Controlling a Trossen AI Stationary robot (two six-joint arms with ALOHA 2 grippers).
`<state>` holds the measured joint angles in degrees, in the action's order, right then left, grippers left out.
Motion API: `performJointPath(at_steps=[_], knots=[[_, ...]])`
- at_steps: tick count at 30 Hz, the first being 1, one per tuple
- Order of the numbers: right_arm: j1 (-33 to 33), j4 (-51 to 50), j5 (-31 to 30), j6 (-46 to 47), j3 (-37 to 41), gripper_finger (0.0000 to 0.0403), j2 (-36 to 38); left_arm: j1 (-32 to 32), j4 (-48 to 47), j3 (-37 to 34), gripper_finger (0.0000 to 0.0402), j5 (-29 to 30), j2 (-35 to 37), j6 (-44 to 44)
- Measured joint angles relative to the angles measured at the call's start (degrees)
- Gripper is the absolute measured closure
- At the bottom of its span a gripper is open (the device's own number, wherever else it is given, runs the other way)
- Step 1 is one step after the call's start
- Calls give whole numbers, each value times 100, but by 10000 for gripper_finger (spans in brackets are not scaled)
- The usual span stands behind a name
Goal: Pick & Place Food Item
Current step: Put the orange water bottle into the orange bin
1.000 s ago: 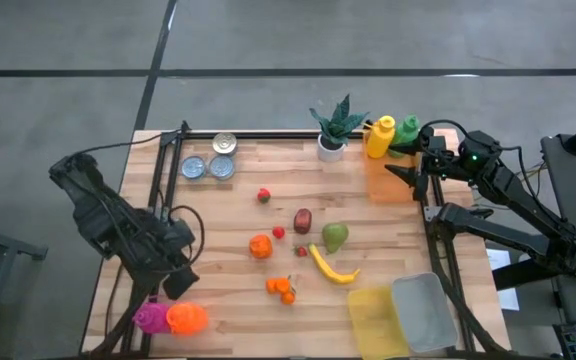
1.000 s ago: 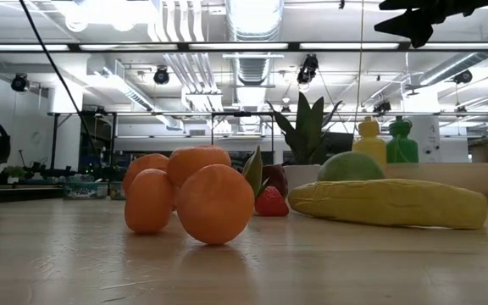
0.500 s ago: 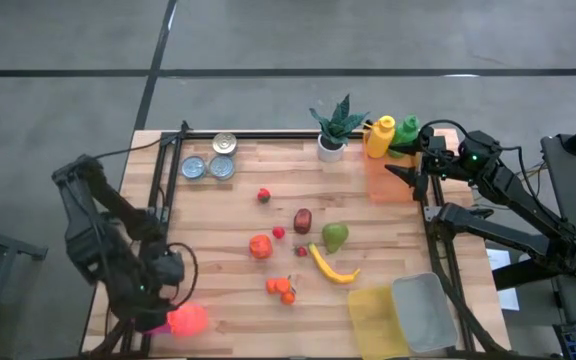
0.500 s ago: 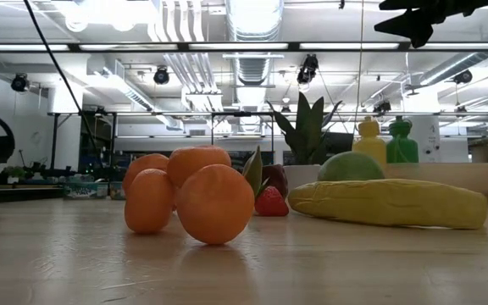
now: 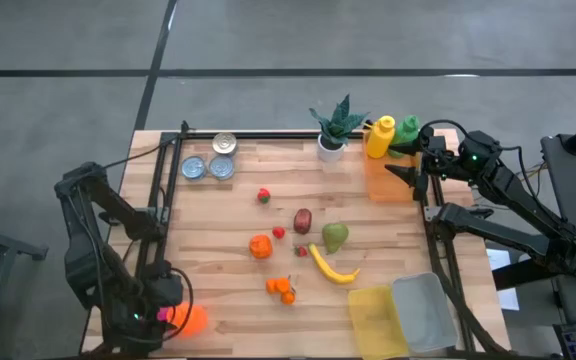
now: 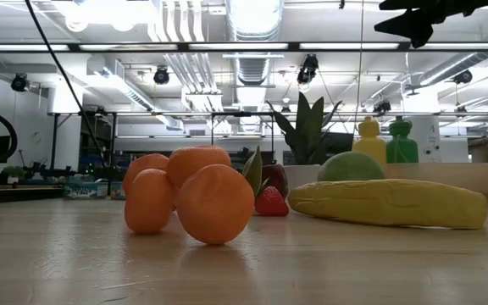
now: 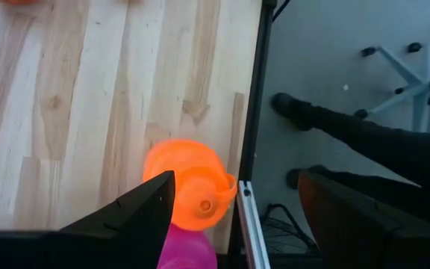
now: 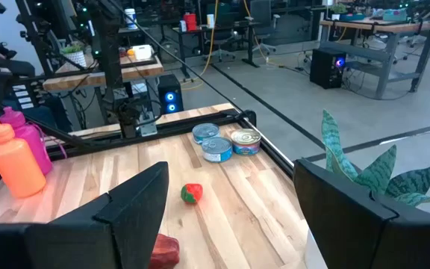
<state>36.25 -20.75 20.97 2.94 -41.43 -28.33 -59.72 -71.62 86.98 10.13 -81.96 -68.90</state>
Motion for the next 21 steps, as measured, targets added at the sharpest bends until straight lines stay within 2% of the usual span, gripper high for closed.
performJointPath(at_steps=[8, 21], knots=[[0, 1, 0, 0, 0, 117, -1, -128, -67, -69, 115, -4, -286, 238], [-2, 0, 0, 1, 0, 117, 0, -133, -62, -662, 115, -71, -253, -12]])
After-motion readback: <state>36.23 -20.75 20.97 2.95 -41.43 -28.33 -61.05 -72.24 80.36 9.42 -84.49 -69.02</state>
